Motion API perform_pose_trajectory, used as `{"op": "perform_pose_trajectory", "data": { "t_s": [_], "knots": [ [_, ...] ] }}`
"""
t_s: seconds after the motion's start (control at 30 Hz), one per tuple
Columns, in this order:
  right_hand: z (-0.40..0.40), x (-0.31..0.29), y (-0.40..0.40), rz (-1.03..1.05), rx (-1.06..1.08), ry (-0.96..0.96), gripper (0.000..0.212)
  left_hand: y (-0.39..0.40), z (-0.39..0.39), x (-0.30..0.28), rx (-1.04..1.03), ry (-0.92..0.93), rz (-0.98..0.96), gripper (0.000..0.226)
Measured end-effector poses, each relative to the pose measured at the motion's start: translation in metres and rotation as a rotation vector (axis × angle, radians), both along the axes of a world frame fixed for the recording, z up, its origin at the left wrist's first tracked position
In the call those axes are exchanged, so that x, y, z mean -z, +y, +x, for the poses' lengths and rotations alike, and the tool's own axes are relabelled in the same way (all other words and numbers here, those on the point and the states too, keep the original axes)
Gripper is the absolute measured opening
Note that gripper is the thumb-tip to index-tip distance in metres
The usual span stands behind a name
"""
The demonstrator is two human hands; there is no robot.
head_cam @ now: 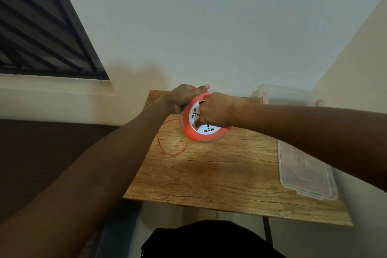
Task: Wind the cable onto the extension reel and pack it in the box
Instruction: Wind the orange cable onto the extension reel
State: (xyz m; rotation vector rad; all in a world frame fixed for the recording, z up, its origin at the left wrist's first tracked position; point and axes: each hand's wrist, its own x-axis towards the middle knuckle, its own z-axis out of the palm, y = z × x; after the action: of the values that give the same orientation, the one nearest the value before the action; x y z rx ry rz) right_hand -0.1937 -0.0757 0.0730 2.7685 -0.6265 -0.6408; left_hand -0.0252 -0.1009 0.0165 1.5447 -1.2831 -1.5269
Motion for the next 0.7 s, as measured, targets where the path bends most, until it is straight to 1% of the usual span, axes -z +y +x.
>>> {"op": "perform_pose_trajectory", "data": {
  "t_s": [0.07,0.1,0.17,0.23,0.33,0.4,0.47,0.5,0.53,0.57,0.6,0.63,0.67,0.7],
  "knots": [
    [-0.004,0.002,0.0,0.074,0.068,-0.165,0.023,0.0,0.002,0.003,-0.05,0.062,-0.006,0.054],
    [-0.007,0.004,-0.002,0.049,0.055,-0.189,0.026,0.001,0.003,0.006,-0.095,0.104,-0.006,0.056],
    [-0.011,0.005,-0.005,-0.002,0.113,-0.239,0.042,0.0,0.003,0.012,-0.22,0.201,-0.013,0.059],
    [-0.014,0.01,-0.007,-0.074,0.248,-0.307,0.06,-0.002,0.0,0.015,-0.34,0.272,-0.047,0.057],
    [-0.014,0.022,-0.006,-0.03,0.45,-0.522,0.067,-0.007,-0.006,0.012,-0.424,0.251,-0.138,0.049],
    [-0.013,0.031,-0.002,-0.007,0.564,-0.71,0.069,-0.007,-0.009,0.008,-0.434,0.214,-0.183,0.046],
    [-0.009,0.034,0.0,0.063,0.72,-0.903,0.071,-0.007,-0.014,0.005,-0.465,0.225,-0.22,0.046],
    [-0.005,0.034,0.003,0.134,0.827,-1.003,0.071,-0.007,-0.019,0.004,-0.481,0.232,-0.242,0.046],
    [0.002,0.033,0.005,0.256,0.967,-1.107,0.07,-0.008,-0.025,0.004,-0.498,0.229,-0.262,0.045],
    [0.009,0.031,0.006,0.428,1.145,-1.249,0.066,-0.009,-0.033,0.005,-0.525,0.218,-0.277,0.046],
    [0.016,0.027,0.005,0.671,1.382,-1.443,0.057,-0.009,-0.04,0.007,-0.559,0.218,-0.287,0.046],
    [0.02,0.021,0.005,0.964,1.609,-1.618,0.047,-0.007,-0.046,0.011,-0.594,0.228,-0.289,0.045],
    [0.022,0.018,0.007,1.195,1.765,-1.709,0.038,-0.005,-0.049,0.015,-0.617,0.24,-0.285,0.041],
    [0.022,0.015,0.008,1.3,1.817,-1.723,0.031,-0.004,-0.049,0.018,-0.626,0.252,-0.278,0.037]
  ]
}}
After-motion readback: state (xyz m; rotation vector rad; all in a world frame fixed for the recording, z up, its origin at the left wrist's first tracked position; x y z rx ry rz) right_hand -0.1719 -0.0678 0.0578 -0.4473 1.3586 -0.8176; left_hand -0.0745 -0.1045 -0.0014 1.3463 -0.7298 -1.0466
